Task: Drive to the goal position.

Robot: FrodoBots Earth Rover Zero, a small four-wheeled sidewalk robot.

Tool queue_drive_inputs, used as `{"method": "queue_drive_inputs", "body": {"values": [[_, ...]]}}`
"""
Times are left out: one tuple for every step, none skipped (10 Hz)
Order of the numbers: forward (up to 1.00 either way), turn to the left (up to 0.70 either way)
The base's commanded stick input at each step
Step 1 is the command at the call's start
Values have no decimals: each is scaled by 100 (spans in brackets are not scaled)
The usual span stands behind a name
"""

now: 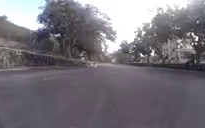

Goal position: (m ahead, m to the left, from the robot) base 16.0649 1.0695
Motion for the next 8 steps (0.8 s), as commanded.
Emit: {"method": "queue_drive_inputs", "body": {"values": [[100, 0], [100, 0], [100, 0], [100, 0], [100, 0], [100, 0], [100, 0], [100, 0]]}}
